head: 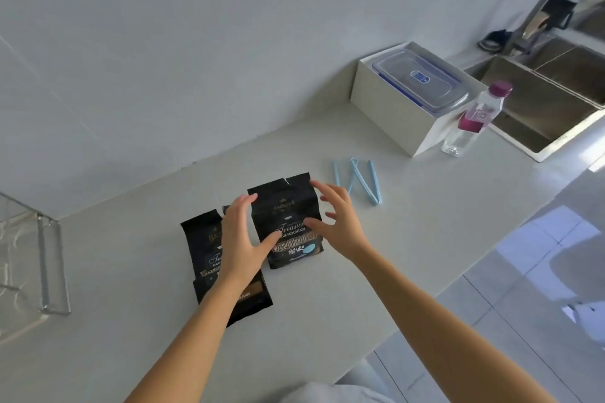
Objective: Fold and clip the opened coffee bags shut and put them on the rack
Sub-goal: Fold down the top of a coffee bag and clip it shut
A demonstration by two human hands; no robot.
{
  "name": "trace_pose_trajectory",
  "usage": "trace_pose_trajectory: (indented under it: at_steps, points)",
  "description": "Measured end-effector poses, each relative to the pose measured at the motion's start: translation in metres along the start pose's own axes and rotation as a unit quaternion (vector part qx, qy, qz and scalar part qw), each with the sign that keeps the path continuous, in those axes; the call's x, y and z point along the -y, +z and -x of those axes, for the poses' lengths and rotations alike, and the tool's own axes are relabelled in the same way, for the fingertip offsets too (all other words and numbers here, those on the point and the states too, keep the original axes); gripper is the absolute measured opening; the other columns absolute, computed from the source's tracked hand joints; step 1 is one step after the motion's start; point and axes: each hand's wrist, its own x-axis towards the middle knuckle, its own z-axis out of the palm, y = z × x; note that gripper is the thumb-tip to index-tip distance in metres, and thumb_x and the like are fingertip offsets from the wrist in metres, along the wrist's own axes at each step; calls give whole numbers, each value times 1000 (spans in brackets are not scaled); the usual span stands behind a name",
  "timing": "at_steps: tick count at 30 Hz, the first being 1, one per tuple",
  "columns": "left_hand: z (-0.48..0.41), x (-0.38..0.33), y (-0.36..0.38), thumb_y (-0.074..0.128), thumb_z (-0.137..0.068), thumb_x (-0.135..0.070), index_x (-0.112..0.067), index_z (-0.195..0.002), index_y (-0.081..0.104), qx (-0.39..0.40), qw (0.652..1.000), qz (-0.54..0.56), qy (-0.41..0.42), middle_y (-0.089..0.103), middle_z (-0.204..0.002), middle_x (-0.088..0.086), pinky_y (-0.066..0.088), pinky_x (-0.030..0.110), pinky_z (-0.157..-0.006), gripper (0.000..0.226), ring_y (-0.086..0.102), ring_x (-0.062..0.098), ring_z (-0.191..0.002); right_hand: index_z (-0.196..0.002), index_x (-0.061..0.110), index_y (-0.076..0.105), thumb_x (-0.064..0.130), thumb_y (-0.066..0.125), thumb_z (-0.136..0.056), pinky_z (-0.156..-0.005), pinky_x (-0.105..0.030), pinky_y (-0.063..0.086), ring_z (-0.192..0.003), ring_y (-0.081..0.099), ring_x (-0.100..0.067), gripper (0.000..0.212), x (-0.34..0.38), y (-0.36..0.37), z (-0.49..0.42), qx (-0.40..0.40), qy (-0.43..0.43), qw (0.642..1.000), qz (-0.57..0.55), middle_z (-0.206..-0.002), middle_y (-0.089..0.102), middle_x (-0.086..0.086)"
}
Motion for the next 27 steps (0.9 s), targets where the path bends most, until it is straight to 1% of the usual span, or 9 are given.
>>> trace_pose_trajectory:
  at_steps: [4, 6, 10, 13, 16, 18, 22, 25, 27]
  points:
    - [3, 2, 7, 77, -72, -22, -18, -89, 62, 41, 999, 11, -22, 47, -131, 1, 31, 34, -103, 22, 32, 8, -123, -104, 19, 67, 18, 75, -78, -93, -28, 40, -121, 43, -16, 28, -6, -10, 5, 35, 11, 999, 38, -134, 42, -4]
    - [12, 7, 13, 74, -75, -25, -13, -94, 63, 60, 988, 82, -114, 48, -127, -3, 39, 31, -99, 25, 38, 9, -121, -102, 7, 69, 19, 75, -79, -98, -37, 42, -123, 45, -19, 27, -13, -8, 4, 53, 78, 995, 8, -134, 44, -6]
    - [28, 4, 28, 73, -78, -21, -33, -98, 58, 21, 940, 239, -243, 52, -127, 0, 41, 45, -105, 28, 49, 21, -120, -102, 4, 69, 16, 71, -82, -102, -47, 44, -122, 48, -19, 25, -21, -2, -1, 92, 125, 987, -41, -134, 49, -7]
    - [30, -3, 38, 72, -79, -19, -28, -117, 55, -4, 921, 277, -272, 55, -126, 4, 43, 42, -104, 43, 52, 18, -117, -92, 8, 70, 15, 72, -80, -100, -32, 43, -115, 54, -14, 14, -24, -6, -9, 99, 74, 992, -21, -124, 58, 0]
    - [21, -14, 49, 68, -81, -15, -22, -119, 56, -67, 918, 287, -267, 63, -114, 5, 52, 33, -88, 40, 61, 17, -104, -82, 15, 68, 13, 71, -78, -79, -11, 45, -88, 62, -5, 5, -18, -7, -16, 50, 0, 998, 23, -90, 67, 10]
    - [19, -20, 58, 67, -82, -15, -19, -107, 62, -109, 913, 285, -273, 69, -101, 7, 54, 27, -75, 26, 66, 18, -94, -73, 19, 60, 14, 68, -81, -66, -19, 48, -71, 61, -7, 11, -19, -6, -20, 46, -19, 998, 34, -71, 64, 12]
    - [13, -23, 71, 66, -83, -25, -23, -86, 63, -154, 896, 278, -312, 71, -84, 3, 53, 16, -55, 5, 70, 14, -79, -74, 23, 58, 21, 64, -84, -65, -31, 51, -72, 64, -12, 12, -24, -8, -39, 69, -35, 995, 56, -70, 65, 8]
    - [5, -21, 72, 63, -85, -28, -21, -86, 62, -182, 898, 249, -312, 71, -81, 0, 52, 14, -54, 8, 69, 9, -74, -78, 25, 53, 27, 59, -87, -65, -36, 51, -73, 62, -18, 11, -25, 4, -49, 66, -46, 995, 61, -72, 66, 4]
    - [1, -22, 78, 61, -86, -27, -14, -88, 62, -223, 898, 222, -307, 70, -82, 4, 54, 19, -61, 13, 68, 14, -78, -78, 25, 50, 26, 54, -90, -65, -40, 49, -72, 58, -26, 14, -25, 16, -54, 57, -43, 996, 60, -72, 64, -2]
